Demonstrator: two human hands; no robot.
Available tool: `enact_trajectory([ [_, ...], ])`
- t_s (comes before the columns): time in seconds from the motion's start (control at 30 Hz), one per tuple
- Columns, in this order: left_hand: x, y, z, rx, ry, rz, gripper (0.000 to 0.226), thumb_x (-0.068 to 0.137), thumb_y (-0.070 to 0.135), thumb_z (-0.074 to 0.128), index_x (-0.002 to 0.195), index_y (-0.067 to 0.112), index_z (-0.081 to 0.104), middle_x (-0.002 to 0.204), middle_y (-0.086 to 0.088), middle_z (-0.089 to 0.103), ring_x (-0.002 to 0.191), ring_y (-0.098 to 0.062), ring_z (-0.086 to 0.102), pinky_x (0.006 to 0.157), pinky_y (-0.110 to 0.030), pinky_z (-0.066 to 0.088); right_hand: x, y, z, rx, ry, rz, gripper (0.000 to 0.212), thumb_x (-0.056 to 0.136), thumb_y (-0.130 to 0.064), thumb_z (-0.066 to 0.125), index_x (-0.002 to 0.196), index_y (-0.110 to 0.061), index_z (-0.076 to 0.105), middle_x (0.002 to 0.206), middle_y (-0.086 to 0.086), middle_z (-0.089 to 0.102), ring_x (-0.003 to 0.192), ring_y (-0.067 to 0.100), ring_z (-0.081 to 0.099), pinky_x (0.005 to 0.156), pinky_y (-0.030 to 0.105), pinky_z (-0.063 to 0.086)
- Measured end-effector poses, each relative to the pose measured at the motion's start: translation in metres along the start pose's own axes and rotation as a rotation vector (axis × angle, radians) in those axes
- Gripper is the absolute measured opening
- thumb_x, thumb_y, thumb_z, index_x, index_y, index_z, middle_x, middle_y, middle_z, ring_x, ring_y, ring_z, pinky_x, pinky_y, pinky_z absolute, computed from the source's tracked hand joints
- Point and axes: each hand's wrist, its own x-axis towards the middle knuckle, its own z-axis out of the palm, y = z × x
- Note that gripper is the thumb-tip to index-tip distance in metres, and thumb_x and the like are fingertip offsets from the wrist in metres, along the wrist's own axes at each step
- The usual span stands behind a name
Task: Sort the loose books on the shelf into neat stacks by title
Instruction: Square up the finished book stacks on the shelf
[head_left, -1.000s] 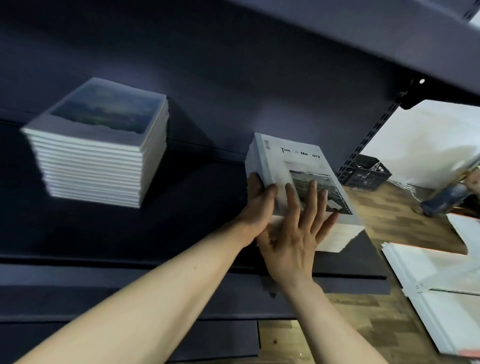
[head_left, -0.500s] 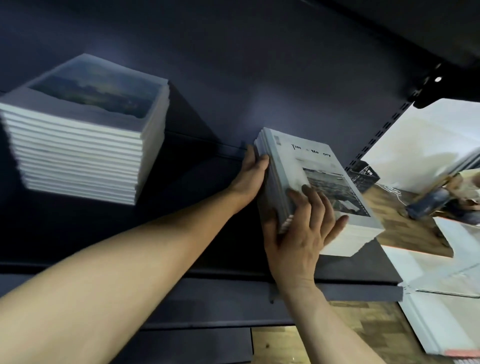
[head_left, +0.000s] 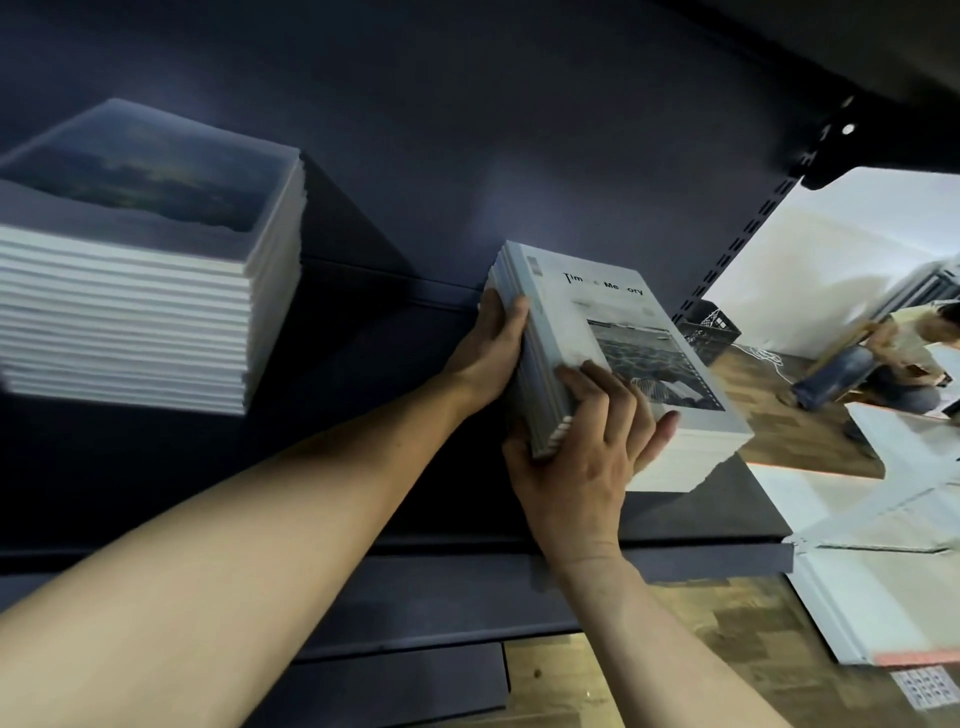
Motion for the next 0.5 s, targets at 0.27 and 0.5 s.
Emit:
enact_trajectory([
  [0.27,-0.010,-0.011,-0.014,0.302,-0.023,0.125,0.063,0.102,0.053,0.022,0.155,0.019,0.022,0.154,-0.009,0.037,0.139,-0.026,0.039,0.112,-0.029,0.031,0.000,-0.003,-0.001,-0.020,-0.026,0.027,0.075,0.061,-0.044,0.063,0.131,-0.022,0.045,0.139,0.007,0.047,0.135,0.031,0.035,0.119,0.055,0.001],
  [0.5,-0.035,-0.019,-0.024,0.494,-0.138,0.198,0.059,0.103,0.047,0.028,0.155,0.020,0.021,0.160,-0.001,0.026,0.143,-0.021,0.031,0.116,-0.032,0.027,-0.001,-0.005,-0.005,-0.111,-0.089,0.051,0.087,0.067,-0.045,0.066,0.146,-0.021,0.037,0.152,0.008,0.042,0.144,0.032,0.030,0.120,0.059,0.005],
])
